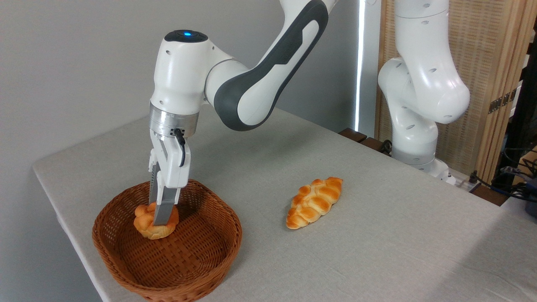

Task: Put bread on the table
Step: 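Lift the bun out of the basket and carry it beside the braided roll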

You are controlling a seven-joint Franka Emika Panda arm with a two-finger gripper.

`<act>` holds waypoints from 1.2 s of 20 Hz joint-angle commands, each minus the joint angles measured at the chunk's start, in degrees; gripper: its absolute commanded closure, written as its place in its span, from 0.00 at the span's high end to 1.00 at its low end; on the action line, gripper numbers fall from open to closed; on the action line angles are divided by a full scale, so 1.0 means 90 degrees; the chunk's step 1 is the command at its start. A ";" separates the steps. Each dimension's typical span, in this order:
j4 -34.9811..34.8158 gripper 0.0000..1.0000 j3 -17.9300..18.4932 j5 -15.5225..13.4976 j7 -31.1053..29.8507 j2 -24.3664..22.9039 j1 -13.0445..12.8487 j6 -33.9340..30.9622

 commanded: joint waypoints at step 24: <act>-0.0573 0.48 0.0709 -0.0279 0.0026 -0.2631 0.0014 -0.3005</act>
